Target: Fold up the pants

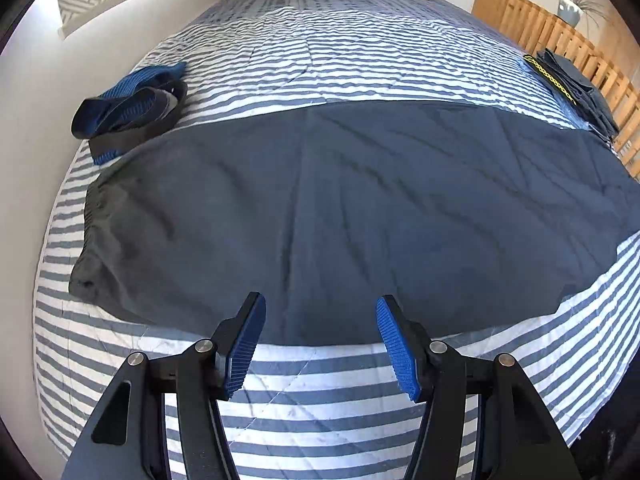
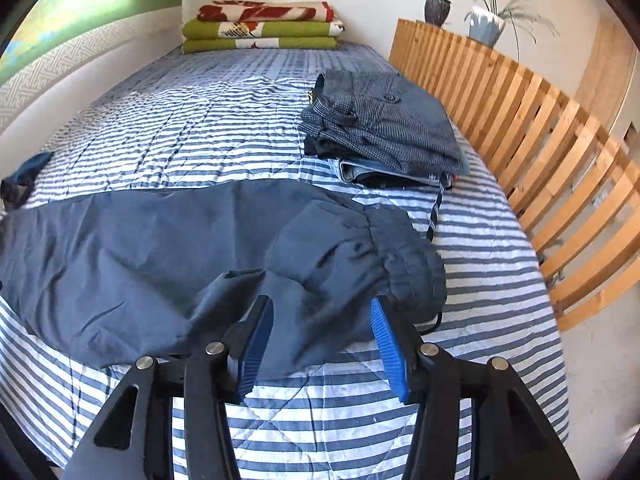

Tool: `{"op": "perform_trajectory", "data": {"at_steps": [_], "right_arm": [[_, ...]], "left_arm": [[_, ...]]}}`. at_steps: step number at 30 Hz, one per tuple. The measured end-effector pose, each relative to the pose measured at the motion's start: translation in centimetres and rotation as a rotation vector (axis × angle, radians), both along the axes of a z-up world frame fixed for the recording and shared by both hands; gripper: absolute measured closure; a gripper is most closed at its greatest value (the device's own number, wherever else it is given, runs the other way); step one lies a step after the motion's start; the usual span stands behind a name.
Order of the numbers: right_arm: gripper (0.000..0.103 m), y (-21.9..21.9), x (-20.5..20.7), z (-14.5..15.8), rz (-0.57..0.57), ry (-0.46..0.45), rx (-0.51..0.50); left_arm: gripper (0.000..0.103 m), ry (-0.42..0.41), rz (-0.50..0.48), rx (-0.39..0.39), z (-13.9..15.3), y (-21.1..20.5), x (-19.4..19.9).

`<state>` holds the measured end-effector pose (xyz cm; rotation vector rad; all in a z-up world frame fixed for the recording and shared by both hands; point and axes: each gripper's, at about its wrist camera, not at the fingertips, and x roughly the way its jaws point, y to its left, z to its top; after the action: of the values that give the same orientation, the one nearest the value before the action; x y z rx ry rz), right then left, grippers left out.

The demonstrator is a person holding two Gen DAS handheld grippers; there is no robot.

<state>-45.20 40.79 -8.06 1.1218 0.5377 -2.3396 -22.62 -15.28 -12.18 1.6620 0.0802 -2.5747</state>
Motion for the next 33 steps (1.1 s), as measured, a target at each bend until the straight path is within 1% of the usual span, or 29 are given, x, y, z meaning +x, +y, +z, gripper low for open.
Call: {"op": "perform_trajectory", "data": {"at_steps": [1, 3, 4, 6, 7, 9, 10, 11, 13, 15, 17, 18, 19, 20, 21, 22, 24, 25, 27, 28, 30, 32, 33], "right_arm": [[0.056, -0.1, 0.2, 0.2, 0.009, -0.019, -0.013], [0.056, -0.6, 0.9, 0.7, 0.064, -0.068, -0.074], [0.056, -1.2, 1.8, 0.7, 0.101, -0.084, -0.084], [0.056, -2.9, 4.0, 0.6, 0.172, -0.095, -0.071], [0.056, -4.0, 4.9, 0.2, 0.22, -0.115, -0.071], [0.056, -6.3, 6.3, -1.2, 0.297, -0.186, -0.066], [0.056, -7.5, 6.8, -2.2, 0.331, -0.235, -0.063], [0.056, -8.4, 7.4, -2.9, 0.364, -0.284, -0.068], [0.056, -10.1, 8.2, -4.8, 0.418, -0.36, -0.057], [0.056, -11.5, 8.8, -6.2, 0.432, -0.379, -0.036], [0.056, -12.5, 8.6, -7.1, 0.42, -0.377, -0.042], [0.056, -13.2, 8.4, -7.4, 0.418, -0.358, -0.034], [0.056, -14.1, 8.0, -7.7, 0.41, -0.318, -0.013], [0.056, -14.7, 7.6, -8.1, 0.396, -0.291, 0.001], [0.056, -15.3, 7.1, -8.4, 0.39, -0.289, 0.005], [0.056, -15.8, 6.4, -8.7, 0.383, -0.307, 0.0], [0.056, -16.3, 5.4, -8.6, 0.363, -0.324, -0.014], [0.056, -16.4, 5.2, -8.2, 0.357, -0.328, -0.028], [0.056, -15.8, 5.5, -7.0, 0.359, -0.325, -0.075], [0.056, -15.6, 6.0, -6.4, 0.376, -0.323, -0.098], [0.056, -15.4, 7.8, -5.2, 0.444, -0.317, -0.121], [0.056, -15.6, 10.5, -4.8, 0.553, -0.333, -0.116], [0.056, -15.8, 12.0, -4.9, 0.61, -0.332, -0.095]], "left_arm": [[0.041, -0.002, -0.011, 0.006, 0.0, 0.0, 0.4], [0.041, 0.003, -0.047, 0.017, 0.0, 1.1, 1.1], [0.041, 0.008, -0.082, 0.029, 0.1, 2.2, 1.3], [0.041, 0.02, -0.149, 0.042, 0.2, 4.2, 1.3], [0.041, 0.026, -0.177, 0.052, 0.3, 5.4, 1.2], [0.041, 0.033, -0.219, 0.101, 0.4, 7.2, 0.6], [0.041, 0.026, -0.249, 0.123, 0.3, 8.4, 0.3], [0.041, 0.017, -0.284, 0.124, 0.3, 10.0, 0.4], [0.041, -0.005, -0.366, 0.097, -0.1, 12.7, 0.5], [0.041, -0.009, -0.425, 0.068, -0.5, 14.8, 1.1], [0.041, -0.001, -0.451, 0.003, -1.0, 15.9, 1.0], [0.041, -0.005, -0.451, -0.024, -1.2, 16.1, 0.8], [0.043, -0.015, -0.442, -0.038, -1.4, 16.1, 0.2], [0.051, -0.016, -0.421, -0.044, -1.3, 16.0, -0.5], [0.059, -0.016, -0.402, -0.046, -1.2, 15.7, -1.3], [0.06, -0.013, -0.383, -0.045, -1.0, 15.3, -2.2], [0.062, 0.006, -0.346, 0.006, -0.5, 14.7, -4.0], [0.062, 0.018, -0.325, 0.011, -0.1, 14.2, -4.5], [0.062, 0.028, -0.306, -0.023, 0.3, 13.8, -6.0], [0.062, 0.021, -0.297, -0.033, 0.0, 13.5, -7.2], [0.062, 0.01, -0.28, -0.023, -0.3, 13.1, -7.8], [0.062, 0.011, -0.264, 0.007, -0.4, 12.5, -8.1], [0.062, 0.015, -0.26, 0.019, -0.3, 12.2, -8.0]]}}
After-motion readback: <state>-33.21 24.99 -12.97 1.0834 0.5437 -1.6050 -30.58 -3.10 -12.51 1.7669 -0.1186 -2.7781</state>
